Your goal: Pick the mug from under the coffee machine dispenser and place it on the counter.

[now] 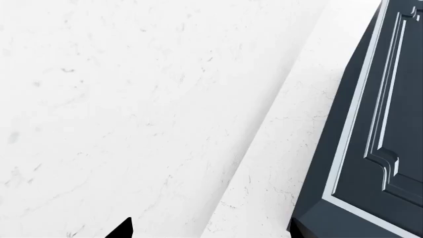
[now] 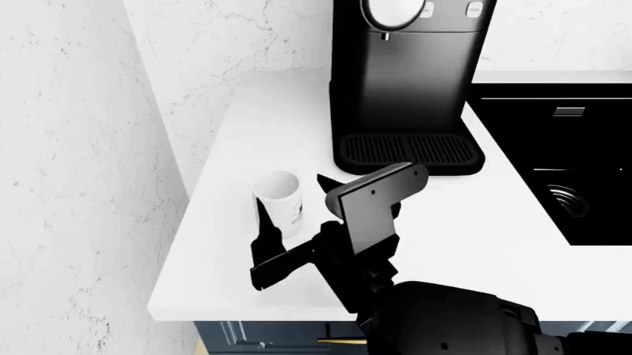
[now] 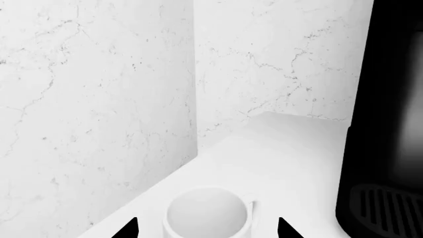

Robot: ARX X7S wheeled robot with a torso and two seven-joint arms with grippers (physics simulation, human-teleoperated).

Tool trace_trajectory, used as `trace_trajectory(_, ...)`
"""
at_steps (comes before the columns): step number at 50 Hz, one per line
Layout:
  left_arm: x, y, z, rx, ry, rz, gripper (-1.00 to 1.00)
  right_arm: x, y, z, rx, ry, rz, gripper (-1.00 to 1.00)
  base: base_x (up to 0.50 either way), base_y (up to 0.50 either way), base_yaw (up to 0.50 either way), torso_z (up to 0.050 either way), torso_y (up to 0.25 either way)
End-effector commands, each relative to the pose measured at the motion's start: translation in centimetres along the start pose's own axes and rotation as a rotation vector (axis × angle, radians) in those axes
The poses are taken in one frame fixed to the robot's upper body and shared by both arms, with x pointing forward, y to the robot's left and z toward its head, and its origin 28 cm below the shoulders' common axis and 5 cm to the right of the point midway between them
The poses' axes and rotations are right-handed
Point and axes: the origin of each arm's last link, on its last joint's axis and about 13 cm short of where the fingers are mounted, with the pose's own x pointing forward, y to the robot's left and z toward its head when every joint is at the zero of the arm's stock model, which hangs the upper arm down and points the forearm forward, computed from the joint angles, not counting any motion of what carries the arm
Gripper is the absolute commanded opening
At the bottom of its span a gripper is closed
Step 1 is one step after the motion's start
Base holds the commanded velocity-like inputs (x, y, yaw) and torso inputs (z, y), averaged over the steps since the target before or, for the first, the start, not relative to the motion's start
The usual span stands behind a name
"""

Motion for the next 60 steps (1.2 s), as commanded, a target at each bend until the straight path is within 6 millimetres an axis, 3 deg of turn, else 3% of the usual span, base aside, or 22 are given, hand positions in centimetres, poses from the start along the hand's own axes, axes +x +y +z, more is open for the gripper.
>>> trace_trajectory(1,0.0,0.0,0.0,0.0,-0.002,0.0,1.0,-0.8,-0.1,1.5,0.028,-0.058,0.01,1.0,0.0,0.0,0.0,0.0,0.0)
trace_trajectory(34,-0.1,-0.1,0.1,0.002,0.0,-0.005,1.0,-6.3,1.4,5.6,0.011,-0.318,0.007,1.0,0.0,0.0,0.0,0.0,0.0)
trace_trajectory(60,-0.1,-0.4,0.4,0.001,-0.004,-0.021,1.0,-9.0,1.6,6.7,-0.018,-0.473,-0.122,1.0,0.0,0.0,0.0,0.0,0.0)
